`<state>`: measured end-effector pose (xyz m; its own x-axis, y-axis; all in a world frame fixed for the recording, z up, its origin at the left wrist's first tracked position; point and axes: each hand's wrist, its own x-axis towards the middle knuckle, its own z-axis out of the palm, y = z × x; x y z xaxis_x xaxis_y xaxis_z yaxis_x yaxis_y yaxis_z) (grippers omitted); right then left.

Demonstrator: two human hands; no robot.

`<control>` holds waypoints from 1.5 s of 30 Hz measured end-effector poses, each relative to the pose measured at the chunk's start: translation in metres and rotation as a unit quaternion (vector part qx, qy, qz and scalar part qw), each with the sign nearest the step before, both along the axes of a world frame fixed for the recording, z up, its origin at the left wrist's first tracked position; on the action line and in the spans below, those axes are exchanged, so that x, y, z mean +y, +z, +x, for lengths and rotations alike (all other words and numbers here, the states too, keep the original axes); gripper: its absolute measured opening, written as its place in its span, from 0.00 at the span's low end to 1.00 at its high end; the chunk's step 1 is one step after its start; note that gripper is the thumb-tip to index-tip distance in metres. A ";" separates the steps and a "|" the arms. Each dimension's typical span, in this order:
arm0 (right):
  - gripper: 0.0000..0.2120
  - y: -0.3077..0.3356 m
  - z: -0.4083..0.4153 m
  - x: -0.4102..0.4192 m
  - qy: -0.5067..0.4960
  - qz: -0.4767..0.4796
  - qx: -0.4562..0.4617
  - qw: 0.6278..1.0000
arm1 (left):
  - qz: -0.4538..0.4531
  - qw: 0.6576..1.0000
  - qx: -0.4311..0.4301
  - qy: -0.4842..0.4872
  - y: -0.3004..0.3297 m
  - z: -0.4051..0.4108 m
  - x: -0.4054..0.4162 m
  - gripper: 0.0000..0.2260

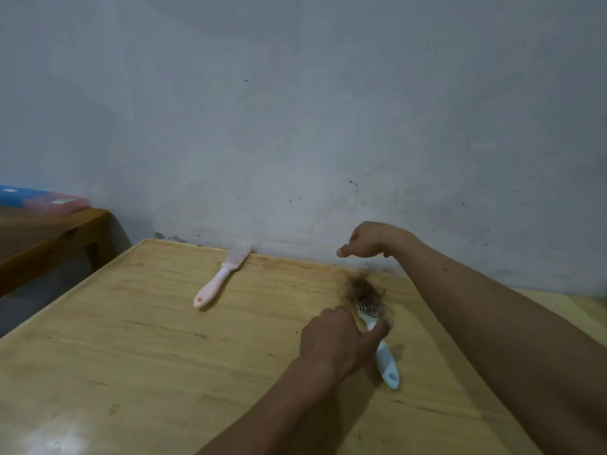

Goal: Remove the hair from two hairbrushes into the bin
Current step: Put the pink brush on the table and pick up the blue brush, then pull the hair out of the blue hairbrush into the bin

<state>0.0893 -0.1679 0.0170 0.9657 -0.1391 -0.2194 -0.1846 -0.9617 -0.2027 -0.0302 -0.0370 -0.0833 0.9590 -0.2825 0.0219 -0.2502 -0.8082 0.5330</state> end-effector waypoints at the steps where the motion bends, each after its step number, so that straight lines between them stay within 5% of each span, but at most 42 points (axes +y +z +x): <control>1: 0.36 -0.005 -0.011 -0.005 0.002 -0.016 0.008 1.000 | 0.008 1.000 0.005 -0.008 0.000 -0.006 -0.010 0.33; 5: 0.37 -0.042 -0.036 -0.017 -0.027 0.070 0.020 0.997 | 0.001 1.000 0.026 0.003 -0.011 -0.018 -0.043 0.25; 9: 0.24 -0.062 -0.040 -0.021 -0.012 0.056 -0.025 0.998 | -0.099 0.988 0.107 0.056 -0.008 -0.018 -0.043 0.09; 13: 0.13 -0.050 -0.046 -0.022 -0.036 0.164 -0.055 0.984 | -0.250 0.930 0.256 0.087 0.000 -0.009 -0.022 0.18; 16: 0.30 -0.038 -0.049 -0.009 -0.032 0.237 -0.066 0.969 | -0.324 0.887 0.310 0.110 0.008 -0.005 -0.001 0.22; 20: 0.33 -0.026 -0.050 0.024 0.001 0.237 -0.078 0.968 | -0.367 0.871 0.303 0.119 0.016 -0.009 0.022 0.08; 25: 0.18 -0.011 -0.060 0.074 0.071 0.219 -0.054 0.972 | -0.416 0.864 0.242 0.145 0.020 -0.028 0.067 0.18; 34: 0.29 0.012 -0.084 0.170 0.218 0.140 0.025 0.965 | -0.436 0.861 0.184 0.185 0.011 -0.078 0.179 0.14; 45: 0.22 -0.005 -0.108 0.296 0.342 0.159 0.053 0.925 | -0.390 0.870 0.158 0.257 0.006 -0.152 0.301 0.16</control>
<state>-0.0184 0.1286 0.0124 0.7753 0.5833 -0.2423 0.4090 -0.7559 -0.5113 -0.1818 0.2642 -0.0777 0.9473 0.1679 -0.2729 0.2960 -0.1318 0.9461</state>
